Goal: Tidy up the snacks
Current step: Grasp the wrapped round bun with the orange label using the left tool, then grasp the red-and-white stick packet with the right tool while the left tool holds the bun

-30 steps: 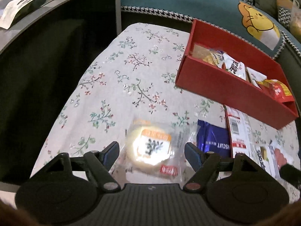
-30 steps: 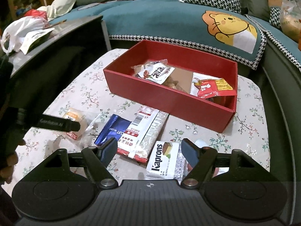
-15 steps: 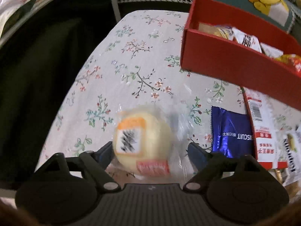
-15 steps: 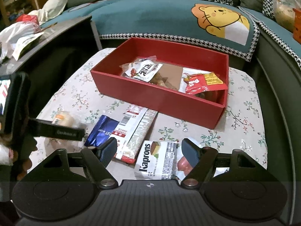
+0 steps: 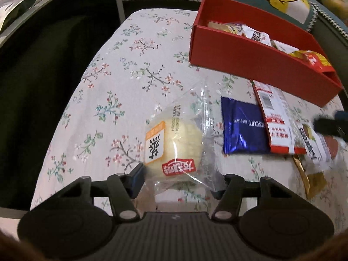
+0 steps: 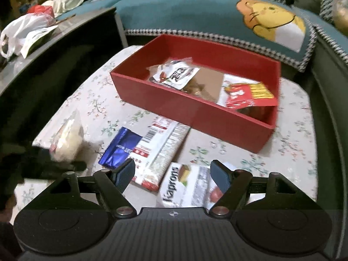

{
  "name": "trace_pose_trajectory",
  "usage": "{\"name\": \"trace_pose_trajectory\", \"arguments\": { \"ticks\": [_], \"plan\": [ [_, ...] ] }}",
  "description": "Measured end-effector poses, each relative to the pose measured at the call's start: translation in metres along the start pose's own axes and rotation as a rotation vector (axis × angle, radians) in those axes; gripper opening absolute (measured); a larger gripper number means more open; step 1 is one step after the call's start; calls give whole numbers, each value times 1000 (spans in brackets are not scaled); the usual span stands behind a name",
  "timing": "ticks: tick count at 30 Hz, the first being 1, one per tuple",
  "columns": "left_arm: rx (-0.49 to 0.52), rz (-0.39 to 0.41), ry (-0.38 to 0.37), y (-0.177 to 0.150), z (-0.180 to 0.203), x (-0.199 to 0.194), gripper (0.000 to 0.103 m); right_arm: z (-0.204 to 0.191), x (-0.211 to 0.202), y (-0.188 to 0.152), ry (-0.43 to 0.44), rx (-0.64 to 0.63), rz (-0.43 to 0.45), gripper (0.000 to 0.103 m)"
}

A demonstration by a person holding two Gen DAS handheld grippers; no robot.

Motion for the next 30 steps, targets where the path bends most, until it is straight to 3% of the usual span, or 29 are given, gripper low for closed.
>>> {"name": "trace_pose_trajectory", "arguments": {
  "ticks": [13, 16, 18, 25, 28, 30],
  "plan": [
    [34, -7, -17, -1, 7, 9, 103, -16, 67, 8, 2, 93, -68, 83],
    [59, 0, 4, 0, 7, 11, 103, -11, 81, 1, 0, 150, -120, 91],
    [66, 2, 15, 0, 5, 12, 103, -11, 82, 0, 23, 163, -105, 101],
    [39, -1, 31, 6, -3, 18, 103, -17, 82, -7, 49, 100, -95, 103],
    [-4, -32, 2, 6, -6, 21, 103, -20, 77, -6, -5, 53, -91, 87],
    [-18, -42, -23, 5, -6, 19, 103, -18, 71, -6, 18, 56, -86, 68]
  ]
}}
Point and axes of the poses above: each gripper's, at about its wrist camera, not at the fingertips, and x roughly the way its jaws point, z to its right, y to its top, the point moved 3 cm from there along x, roughly the way its jaws point, and after that the axes turned 7 degrees about z, right-handed, at the moved point
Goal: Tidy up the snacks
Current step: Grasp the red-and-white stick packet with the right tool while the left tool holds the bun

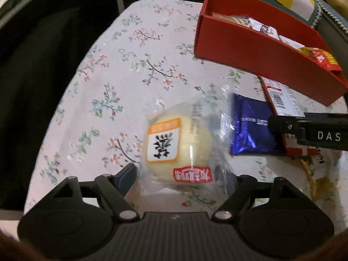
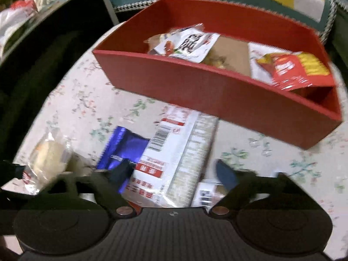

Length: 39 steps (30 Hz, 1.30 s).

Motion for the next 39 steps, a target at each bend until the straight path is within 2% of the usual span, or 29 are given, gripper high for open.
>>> {"name": "trace_pose_trajectory", "arguments": {
  "ticks": [3, 8, 12, 15, 21, 24, 28, 31, 33, 35, 39],
  "plan": [
    [22, 13, 0, -2, 3, -6, 103, 5, -4, -2, -1, -3, -5, 64],
    [30, -10, -29, -12, 2, -17, 103, 2, -27, -11, -37, -55, 15, 59],
    [16, -11, -71, -24, -2, -33, 103, -7, -58, -26, -10, -93, 21, 58],
    [25, 4, -73, -31, -1, -41, 103, -12, -77, -41, 3, -120, 16, 58],
    [-16, 56, -67, -15, -2, -45, 103, -20, -104, -73, 36, -152, 7, 58],
    [90, 46, -88, -6, 16, -41, 103, -23, -104, -83, 48, -169, -8, 58],
    [252, 54, -25, 4, 32, -31, 103, -14, -101, -85, 70, -148, -26, 58],
    [334, 14, -44, 8, 36, -20, 103, -10, -102, -84, 91, -129, -31, 59],
    [392, -5, -29, 7, 39, -10, 103, -7, -99, -84, 95, -118, -41, 59],
    [418, -24, -19, 3, 41, 2, 103, -5, -95, -86, 84, -113, -52, 58],
    [366, -46, -58, 5, 40, 10, 103, 0, -89, -89, 60, -102, -67, 58]
  ]
}}
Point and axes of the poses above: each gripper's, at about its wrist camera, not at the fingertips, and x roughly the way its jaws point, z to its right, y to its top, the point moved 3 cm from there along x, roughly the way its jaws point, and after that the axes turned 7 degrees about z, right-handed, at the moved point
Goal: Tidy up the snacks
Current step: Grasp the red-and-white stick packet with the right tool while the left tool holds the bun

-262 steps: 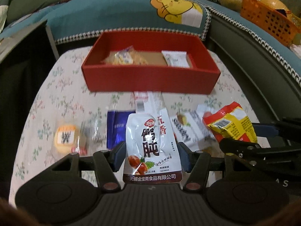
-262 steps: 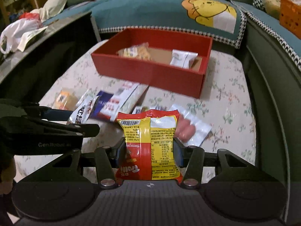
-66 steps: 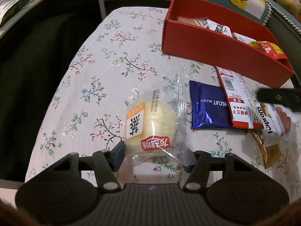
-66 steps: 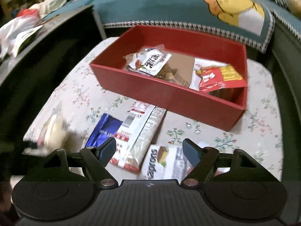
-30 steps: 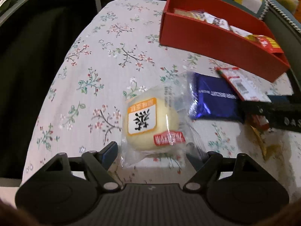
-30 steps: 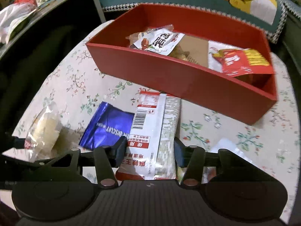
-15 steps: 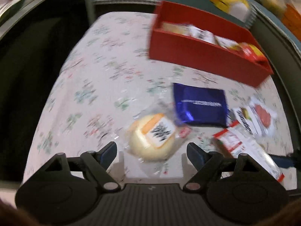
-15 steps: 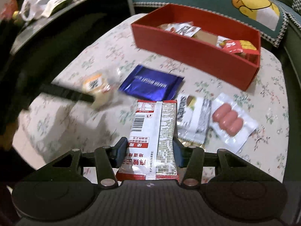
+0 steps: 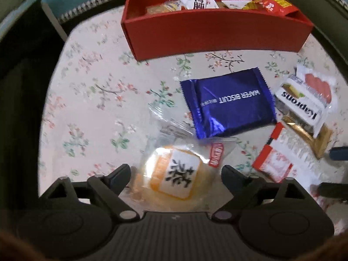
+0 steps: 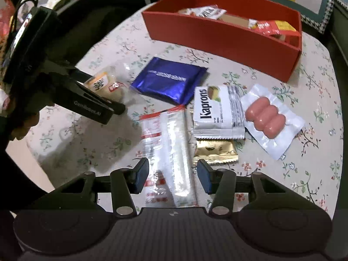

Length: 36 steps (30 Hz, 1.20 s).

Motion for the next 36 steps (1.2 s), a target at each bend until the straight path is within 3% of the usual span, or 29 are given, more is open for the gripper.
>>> {"name": "trace_pose_trajectory", "arguments": {
  "ticks": [4, 7, 8, 10, 15, 17, 24, 36],
  "plan": [
    [-33, 5, -9, -5, 5, -4, 103, -5, 7, 3, -4, -23, -10, 58],
    [-62, 17, -2, -10, 7, -10, 103, -16, 8, 4, 7, -70, -9, 64],
    [-79, 18, 0, -11, 7, -12, 103, -19, 9, 3, 10, -88, -15, 71],
    [-114, 22, 3, -14, 6, -14, 103, -23, 12, 2, 13, -99, -22, 72],
    [-127, 16, 44, -14, 8, -13, 103, -24, 30, -3, -53, -137, -47, 74],
    [-144, 12, 65, -13, 5, -10, 103, -26, 30, -3, -62, -149, -28, 71],
    [-174, 28, 33, -11, 6, -13, 103, -29, 30, 3, -59, -158, -29, 57],
    [-194, 52, 18, -25, 16, -34, 100, -25, -3, 3, -38, -115, 39, 54]
  ]
}}
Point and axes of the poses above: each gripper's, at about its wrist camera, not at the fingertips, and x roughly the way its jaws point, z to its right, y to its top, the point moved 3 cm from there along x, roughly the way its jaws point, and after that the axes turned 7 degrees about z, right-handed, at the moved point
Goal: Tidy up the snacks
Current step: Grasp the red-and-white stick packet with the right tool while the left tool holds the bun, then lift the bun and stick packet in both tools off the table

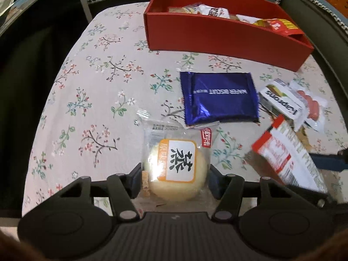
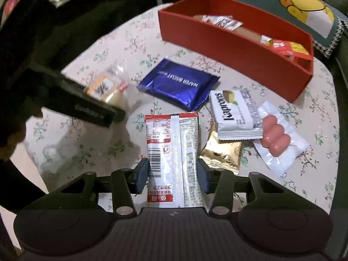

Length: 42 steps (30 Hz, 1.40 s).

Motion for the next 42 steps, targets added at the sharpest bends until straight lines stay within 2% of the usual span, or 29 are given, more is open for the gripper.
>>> {"name": "trace_pose_trajectory", "arguments": {
  "ticks": [10, 26, 42],
  "plan": [
    [13, 56, -17, -1, 19, -19, 99, 16, -28, -1, -35, 88, 84, 54],
    [71, 84, -33, -11, 46, -32, 95, 20, -41, -15, -81, 134, 112, 55],
    [86, 132, -37, 0, 57, -38, 85, 29, -49, -10, -100, 161, 157, 55]
  ]
}}
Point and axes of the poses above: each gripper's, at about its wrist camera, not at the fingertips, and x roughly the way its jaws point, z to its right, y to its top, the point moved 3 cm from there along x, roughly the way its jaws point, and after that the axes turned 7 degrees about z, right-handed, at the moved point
